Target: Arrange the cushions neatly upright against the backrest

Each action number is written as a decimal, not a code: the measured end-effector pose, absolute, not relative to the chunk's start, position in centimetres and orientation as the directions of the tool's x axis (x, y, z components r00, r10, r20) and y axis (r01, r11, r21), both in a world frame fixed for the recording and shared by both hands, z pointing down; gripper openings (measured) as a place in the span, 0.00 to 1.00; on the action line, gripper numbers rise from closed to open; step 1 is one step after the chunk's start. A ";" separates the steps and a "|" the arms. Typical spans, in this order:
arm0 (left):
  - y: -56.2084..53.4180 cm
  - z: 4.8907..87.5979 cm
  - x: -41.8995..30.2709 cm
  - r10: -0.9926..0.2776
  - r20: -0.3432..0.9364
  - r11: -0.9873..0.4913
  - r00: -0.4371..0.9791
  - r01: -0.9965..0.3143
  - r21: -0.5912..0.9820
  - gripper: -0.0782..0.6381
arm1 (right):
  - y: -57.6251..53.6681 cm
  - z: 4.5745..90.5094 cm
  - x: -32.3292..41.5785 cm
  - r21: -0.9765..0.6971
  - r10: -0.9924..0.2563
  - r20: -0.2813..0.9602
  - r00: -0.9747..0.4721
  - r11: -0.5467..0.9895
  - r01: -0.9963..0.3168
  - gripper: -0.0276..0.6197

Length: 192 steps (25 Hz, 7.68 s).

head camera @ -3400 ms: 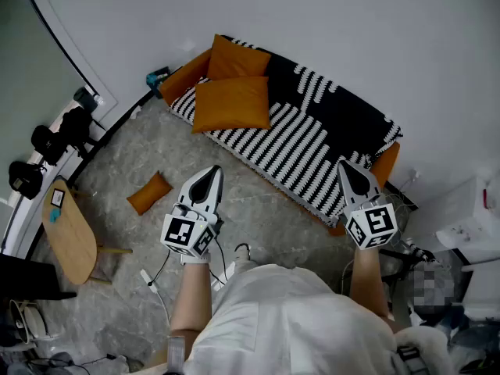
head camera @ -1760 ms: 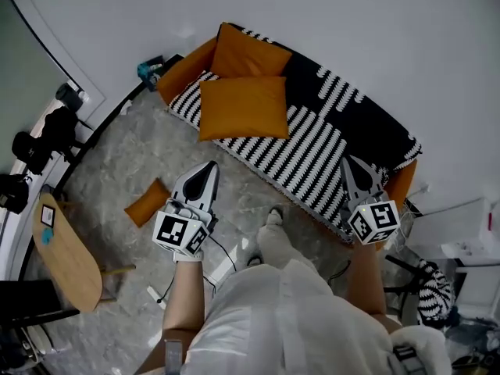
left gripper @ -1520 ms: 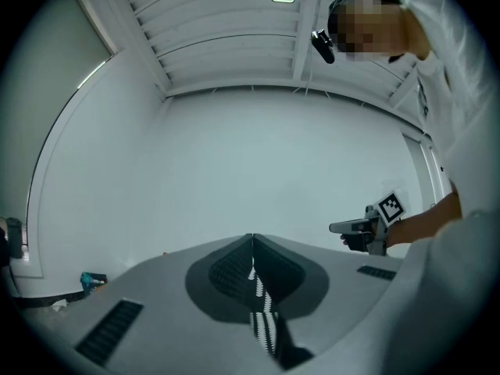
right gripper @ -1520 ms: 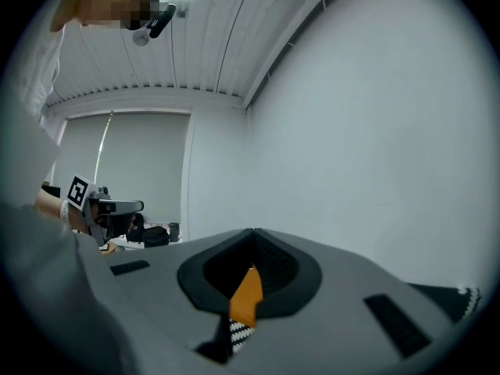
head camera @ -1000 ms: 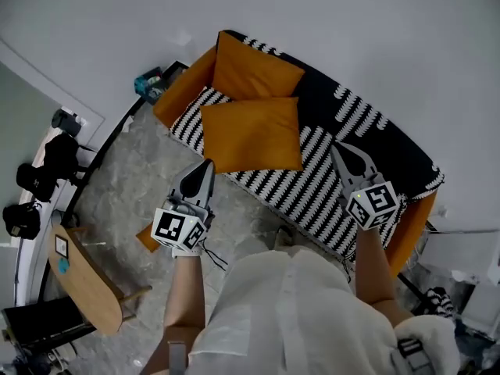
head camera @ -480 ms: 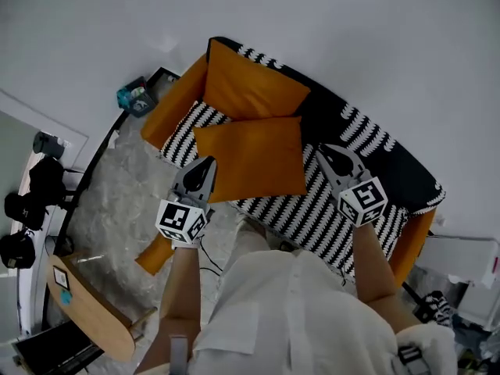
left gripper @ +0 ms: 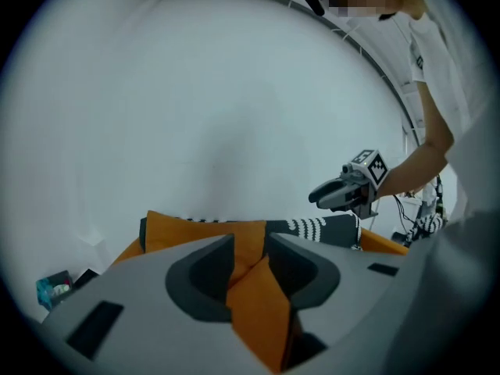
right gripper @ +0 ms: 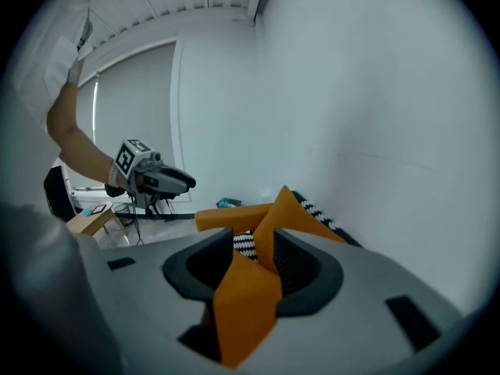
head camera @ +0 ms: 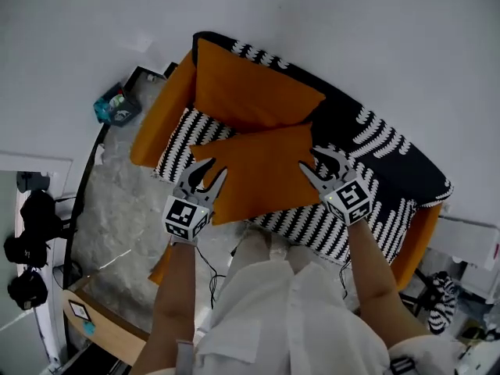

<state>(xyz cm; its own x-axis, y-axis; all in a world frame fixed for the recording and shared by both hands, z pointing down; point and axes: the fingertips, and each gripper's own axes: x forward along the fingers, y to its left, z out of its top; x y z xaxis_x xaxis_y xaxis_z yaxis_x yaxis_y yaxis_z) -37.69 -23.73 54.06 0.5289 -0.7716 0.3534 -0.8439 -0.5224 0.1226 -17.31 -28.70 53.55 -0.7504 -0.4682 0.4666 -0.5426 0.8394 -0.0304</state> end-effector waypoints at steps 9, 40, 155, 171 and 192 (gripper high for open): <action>-27.3 64.7 -37.4 -0.515 0.591 -0.731 0.621 -0.679 0.076 0.45 | -31.6 65.6 -19.6 0.014 -0.265 0.705 -0.658 0.933 -0.361 0.43; -29.2 90.3 -39.0 -0.026 0.989 -0.952 0.143 -0.305 0.020 0.51 | -34.7 89.4 -21.1 0.017 0.004 0.981 -0.193 0.994 0.109 0.46; -5.1 42.3 -11.2 -0.569 0.141 -0.776 0.810 -0.586 0.233 0.13 | 5.4 44.3 14.9 -0.264 -0.951 0.258 -0.170 0.100 -0.959 0.05; 6.0 39.3 -9.7 -0.562 0.098 -0.800 0.821 -0.570 0.188 0.13 | 16.2 38.7 18.5 -0.124 -0.974 0.181 -0.139 0.118 -0.985 0.05; 11.3 37.1 -7.4 -0.595 0.060 -0.788 0.801 -0.597 0.152 0.13 | 21.2 37.2 21.8 -0.098 -0.981 0.146 -0.131 0.117 -0.988 0.05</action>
<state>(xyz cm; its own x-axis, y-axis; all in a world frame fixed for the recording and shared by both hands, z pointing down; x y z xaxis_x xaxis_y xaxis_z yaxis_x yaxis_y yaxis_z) -7.38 11.27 37.09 0.8014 -0.5951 0.0600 -0.5966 -0.7881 0.1515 21.85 21.24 37.19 -0.1307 -0.9806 0.1462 -0.9883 0.1171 -0.0978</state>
